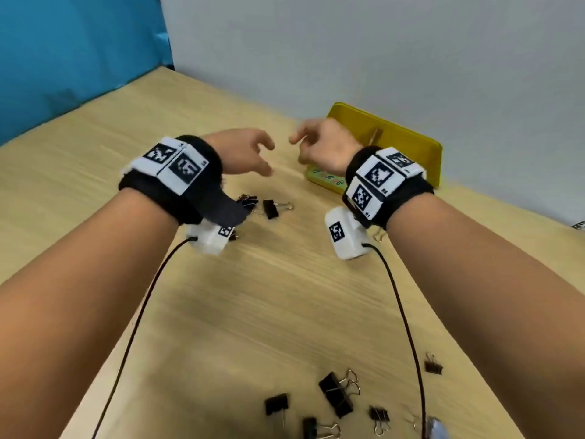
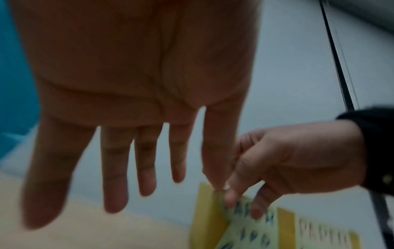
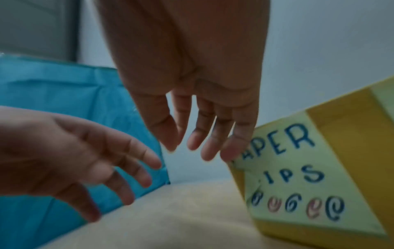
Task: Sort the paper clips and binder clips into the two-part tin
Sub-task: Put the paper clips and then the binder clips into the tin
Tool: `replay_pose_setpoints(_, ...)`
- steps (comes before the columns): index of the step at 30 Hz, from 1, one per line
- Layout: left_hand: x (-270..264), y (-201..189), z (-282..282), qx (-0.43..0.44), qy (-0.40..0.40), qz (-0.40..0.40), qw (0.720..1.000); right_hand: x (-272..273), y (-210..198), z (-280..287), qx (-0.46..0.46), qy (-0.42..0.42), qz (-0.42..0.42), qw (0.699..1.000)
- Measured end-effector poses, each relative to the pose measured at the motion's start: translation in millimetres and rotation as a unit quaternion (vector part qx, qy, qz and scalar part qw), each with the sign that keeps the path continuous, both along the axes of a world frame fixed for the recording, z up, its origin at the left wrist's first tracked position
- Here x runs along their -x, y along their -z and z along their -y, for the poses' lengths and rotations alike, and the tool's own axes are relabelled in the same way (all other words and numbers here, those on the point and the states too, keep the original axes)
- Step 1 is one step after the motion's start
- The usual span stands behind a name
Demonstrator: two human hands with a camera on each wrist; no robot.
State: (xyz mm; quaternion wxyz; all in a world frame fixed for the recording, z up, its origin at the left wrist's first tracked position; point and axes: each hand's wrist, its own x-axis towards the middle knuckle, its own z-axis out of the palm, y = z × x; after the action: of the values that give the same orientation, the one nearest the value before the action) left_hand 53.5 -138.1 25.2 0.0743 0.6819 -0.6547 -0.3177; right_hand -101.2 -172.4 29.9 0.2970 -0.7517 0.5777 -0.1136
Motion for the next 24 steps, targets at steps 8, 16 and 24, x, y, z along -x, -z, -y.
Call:
replay_pose_setpoints(8, -63.0, 46.8, -54.4, -0.164, -0.045, 0.140, 0.976, -41.7, 58.0, -32.4, -0.050, -0.163, -0.293, 0.941)
replay_pose_setpoints(16, -26.2, 65.7, -46.2, -0.102, -0.047, 0.106, 0.988, -60.3, 73.3, -32.1, -0.046, -0.160, -0.258, 0.952)
replay_pose_setpoints(24, -3.2, 71.4, -40.3, -0.040, -0.027, 0.096, 0.994, -37.2, 72.2, -37.7, -0.024, -0.150, -0.146, 0.978)
